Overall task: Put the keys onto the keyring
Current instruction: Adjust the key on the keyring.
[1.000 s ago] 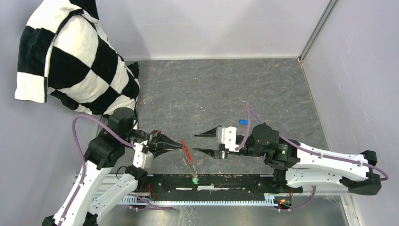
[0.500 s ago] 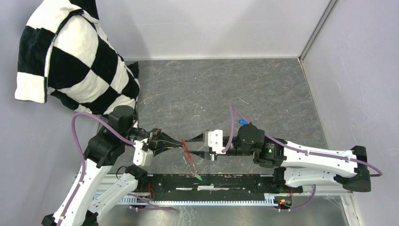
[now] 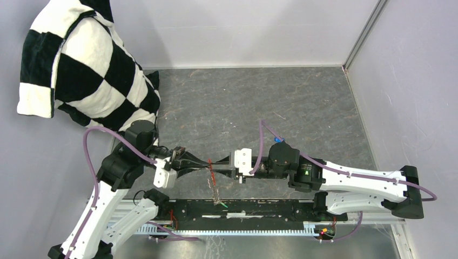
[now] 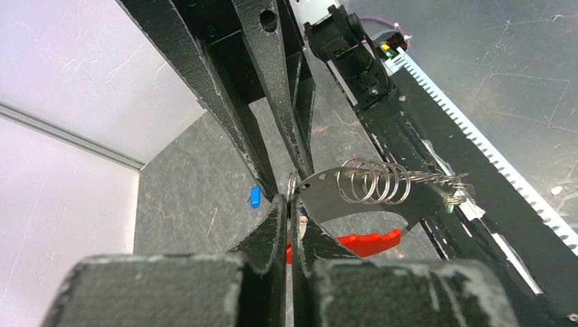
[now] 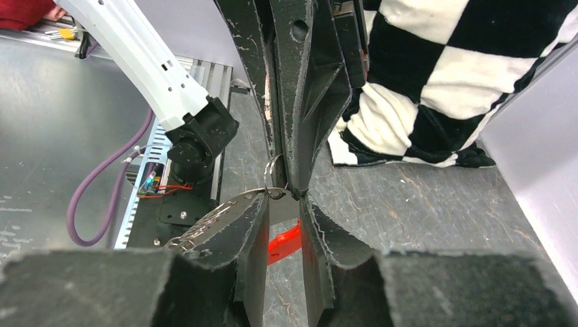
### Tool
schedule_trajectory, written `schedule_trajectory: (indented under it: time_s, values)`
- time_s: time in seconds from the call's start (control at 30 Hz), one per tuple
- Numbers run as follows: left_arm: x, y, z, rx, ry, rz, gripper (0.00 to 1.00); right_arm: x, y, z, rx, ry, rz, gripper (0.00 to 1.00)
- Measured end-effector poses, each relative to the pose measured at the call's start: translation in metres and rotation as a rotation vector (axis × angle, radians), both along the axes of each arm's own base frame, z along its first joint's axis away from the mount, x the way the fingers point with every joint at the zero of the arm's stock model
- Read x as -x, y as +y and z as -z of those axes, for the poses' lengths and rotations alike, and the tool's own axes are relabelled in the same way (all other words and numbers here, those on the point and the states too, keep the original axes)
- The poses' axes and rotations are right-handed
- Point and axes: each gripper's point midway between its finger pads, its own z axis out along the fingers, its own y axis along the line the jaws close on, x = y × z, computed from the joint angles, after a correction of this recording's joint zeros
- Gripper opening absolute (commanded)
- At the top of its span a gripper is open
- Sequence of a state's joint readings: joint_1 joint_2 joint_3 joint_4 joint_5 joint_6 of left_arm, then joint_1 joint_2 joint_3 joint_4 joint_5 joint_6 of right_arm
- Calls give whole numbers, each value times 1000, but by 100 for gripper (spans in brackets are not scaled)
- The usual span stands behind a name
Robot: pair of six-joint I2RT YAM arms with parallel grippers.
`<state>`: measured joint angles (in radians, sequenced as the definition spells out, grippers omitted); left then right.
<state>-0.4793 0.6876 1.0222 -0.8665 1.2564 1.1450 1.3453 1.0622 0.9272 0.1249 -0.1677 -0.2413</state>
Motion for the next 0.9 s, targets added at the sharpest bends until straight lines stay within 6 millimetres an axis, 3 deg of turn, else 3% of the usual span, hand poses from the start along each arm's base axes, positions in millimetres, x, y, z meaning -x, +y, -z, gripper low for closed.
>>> schedule_trajectory:
  time_s: [0.17, 0.33, 0.4, 0.5, 0.63, 0.7, 0.73, 0.83, 0.9]
  values:
    - [-2, 0, 1, -7, 9, -10, 2, -3, 0, 1, 1, 2, 25, 33]
    - [-6, 0, 3, -17, 2, -31, 2, -7, 0, 2, 5, 5, 59, 10]
    - [-8, 1, 3, -21, -1, -40, 2, -7, 0, 3, 10, 7, 68, 9]
    - [-10, 1, 5, -26, -3, -50, 2, -9, 0, 5, 13, 8, 78, 17]
    - [-13, 1, 6, -35, -8, -66, 2, -10, 0, 6, 21, 9, 91, 1]
    - [-13, 2, 6, -36, -8, -69, 2, -11, 0, 6, 24, 5, 98, 1]
    - [-13, 2, 6, -36, -9, -69, 2, -12, -1, 6, 24, 6, 100, 5]
    - [-13, 1, 6, -34, -12, -68, 2, -12, -2, 5, 29, 2, 102, 46]
    - [-13, 2, 6, -36, -7, -67, 2, -13, -3, 1, 27, 1, 110, 53]
